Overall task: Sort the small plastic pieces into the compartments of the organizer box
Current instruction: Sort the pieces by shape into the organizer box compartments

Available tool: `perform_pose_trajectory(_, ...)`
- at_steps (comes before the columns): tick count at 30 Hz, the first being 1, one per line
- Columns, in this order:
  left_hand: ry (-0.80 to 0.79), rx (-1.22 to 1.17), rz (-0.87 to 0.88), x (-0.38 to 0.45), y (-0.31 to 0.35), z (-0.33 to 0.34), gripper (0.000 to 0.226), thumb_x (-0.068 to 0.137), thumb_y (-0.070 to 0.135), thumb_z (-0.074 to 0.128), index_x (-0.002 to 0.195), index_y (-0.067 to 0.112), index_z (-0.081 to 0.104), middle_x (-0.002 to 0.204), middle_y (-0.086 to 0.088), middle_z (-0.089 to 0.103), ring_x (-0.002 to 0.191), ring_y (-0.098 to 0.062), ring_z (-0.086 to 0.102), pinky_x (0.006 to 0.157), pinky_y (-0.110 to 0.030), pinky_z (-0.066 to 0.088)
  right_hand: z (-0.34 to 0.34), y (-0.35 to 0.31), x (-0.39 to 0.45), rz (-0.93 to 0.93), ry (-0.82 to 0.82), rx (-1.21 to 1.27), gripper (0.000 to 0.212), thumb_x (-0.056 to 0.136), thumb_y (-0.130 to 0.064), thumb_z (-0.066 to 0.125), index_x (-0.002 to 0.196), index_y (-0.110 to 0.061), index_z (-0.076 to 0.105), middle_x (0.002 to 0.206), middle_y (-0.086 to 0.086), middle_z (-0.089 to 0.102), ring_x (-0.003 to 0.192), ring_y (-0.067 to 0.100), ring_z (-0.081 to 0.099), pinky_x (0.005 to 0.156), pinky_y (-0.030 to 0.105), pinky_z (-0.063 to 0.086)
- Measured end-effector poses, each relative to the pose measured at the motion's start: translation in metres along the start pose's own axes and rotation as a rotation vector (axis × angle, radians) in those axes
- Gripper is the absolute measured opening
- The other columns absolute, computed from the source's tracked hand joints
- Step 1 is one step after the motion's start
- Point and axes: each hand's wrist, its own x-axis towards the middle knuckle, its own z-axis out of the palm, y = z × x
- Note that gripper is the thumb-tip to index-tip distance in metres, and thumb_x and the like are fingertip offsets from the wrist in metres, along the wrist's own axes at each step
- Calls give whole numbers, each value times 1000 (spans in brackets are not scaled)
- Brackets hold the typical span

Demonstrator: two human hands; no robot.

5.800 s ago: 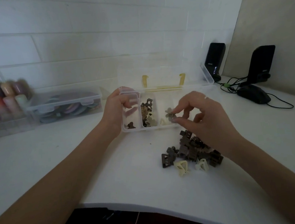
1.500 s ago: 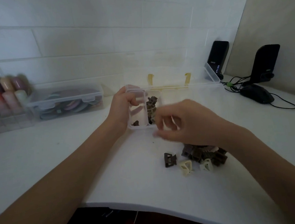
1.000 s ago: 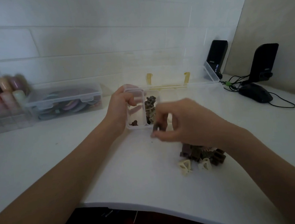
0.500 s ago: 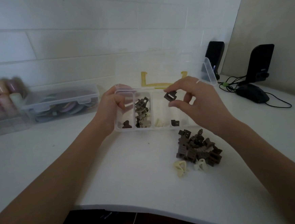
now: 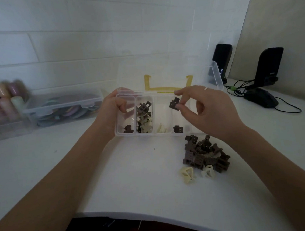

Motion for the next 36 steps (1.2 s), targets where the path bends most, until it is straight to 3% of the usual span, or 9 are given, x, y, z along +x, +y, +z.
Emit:
perform_pose_trajectory(2, 7, -3, -5, 0, -1, 1, 48, 35, -3, 33, 76, 13, 53, 60, 5, 66, 59, -9, 66, 62, -27, 50, -1, 2, 1, -42, -4, -59, 13, 83, -32, 64, 74, -24, 59, 104, -20, 63, 53, -11, 48, 47, 15, 27)
perform_pose_trajectory(6, 15, -10, -5, 0, -1, 2, 44, 41, -3, 31, 75, 13, 53, 61, 4, 65, 59, -9, 65, 61, -26, 49, -1, 4, 0, -56, -60, -128, 13, 83, -35, 65, 74, -27, 60, 109, -17, 58, 50, 10, 50, 47, 20, 35)
perform_pose_trajectory(12, 13, -23, -12, 1, -1, 1, 43, 42, -3, 32, 76, 14, 53, 60, 5, 66, 59, -9, 66, 58, -23, 51, -8, -3, 4, -48, -326, -85, 40, 84, -36, 49, 51, -14, 52, 57, -2, 47, 49, 11, 40, 48, 23, 26)
perform_pose_trajectory(17, 14, -27, -7, 1, -1, 0, 46, 33, 4, 39, 75, 15, 54, 66, 2, 66, 63, -11, 65, 64, -28, 50, -7, -8, 4, -1, -436, -276, 45, 87, -38, 49, 44, -25, 44, 45, 0, 43, 46, 17, 40, 46, 24, 24)
perform_pose_trajectory(20, 3, -15, -7, 1, -2, 1, 44, 40, -3, 35, 76, 15, 53, 64, 4, 66, 63, -10, 65, 65, -29, 49, -12, -10, 6, 61, -355, -354, 29, 93, -42, 40, 94, -36, 69, 68, -4, 64, 66, 17, 59, 53, 24, 32)
perform_pose_trajectory(22, 3, -13, -5, 2, -4, 0, 45, 39, -2, 36, 77, 14, 53, 63, 4, 67, 61, -9, 66, 66, -30, 48, -14, -8, 6, 117, -310, -386, 33, 95, -39, 39, 122, -40, 56, 82, -8, 67, 82, 16, 60, 57, 25, 32)
perform_pose_trajectory(29, -27, -13, -1, 2, -3, 1, 50, 29, 5, 42, 76, 14, 52, 63, 4, 66, 60, -8, 65, 63, -27, 49, -19, -12, 10, 156, -437, -172, 27, 83, -18, 50, 76, -28, 74, 45, -14, 48, 44, 6, 44, 51, 22, 40)
perform_pose_trajectory(33, -44, -12, 9, 1, -2, 1, 53, 25, 10, 44, 77, 14, 52, 64, 5, 66, 61, -8, 65, 61, -27, 49, -12, -13, 7, 176, -541, -251, 33, 84, -21, 45, 100, -32, 71, 68, -7, 65, 50, 10, 42, 53, 24, 39)
perform_pose_trajectory(36, -31, -7, -4, 3, -3, -1, 57, 22, 6, 44, 77, 15, 53, 65, 4, 67, 61, -9, 66, 61, -27, 50, -14, -15, 7, 202, -519, -261, 47, 89, -25, 42, 134, -39, 45, 81, -14, 60, 79, 15, 54, 67, 26, 39)
